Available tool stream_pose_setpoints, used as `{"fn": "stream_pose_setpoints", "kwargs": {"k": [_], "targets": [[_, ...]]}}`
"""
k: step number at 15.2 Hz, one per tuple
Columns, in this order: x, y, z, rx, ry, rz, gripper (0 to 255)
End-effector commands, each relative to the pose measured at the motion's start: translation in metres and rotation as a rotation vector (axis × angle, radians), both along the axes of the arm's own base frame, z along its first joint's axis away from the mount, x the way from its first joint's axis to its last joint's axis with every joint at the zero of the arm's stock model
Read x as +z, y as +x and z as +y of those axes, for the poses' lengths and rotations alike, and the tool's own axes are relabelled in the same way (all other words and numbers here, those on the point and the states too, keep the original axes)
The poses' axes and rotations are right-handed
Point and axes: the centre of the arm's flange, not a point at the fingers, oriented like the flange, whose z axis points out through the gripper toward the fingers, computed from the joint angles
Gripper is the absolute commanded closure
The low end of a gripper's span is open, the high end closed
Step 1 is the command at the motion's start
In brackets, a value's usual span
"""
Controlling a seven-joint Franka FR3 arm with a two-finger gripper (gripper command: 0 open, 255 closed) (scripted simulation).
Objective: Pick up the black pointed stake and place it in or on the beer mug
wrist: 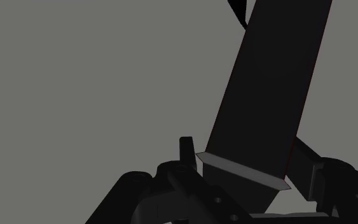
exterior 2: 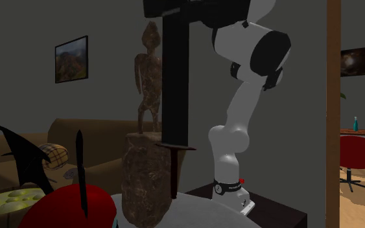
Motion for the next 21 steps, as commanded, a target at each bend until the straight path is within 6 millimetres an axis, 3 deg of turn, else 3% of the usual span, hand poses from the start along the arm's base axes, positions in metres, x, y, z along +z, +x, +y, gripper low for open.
{"fn": "stream_pose_setpoints", "kwargs": {"k": [1,4,21], "targets": [[0.011,0.0,-0.001,0.0,0.0,0.0,255],[0.026,0.0,-0.001,0.0,0.0,0.0,255],[0.09,0.106,-0.188,0.0,0.0,0.0,255]]}}
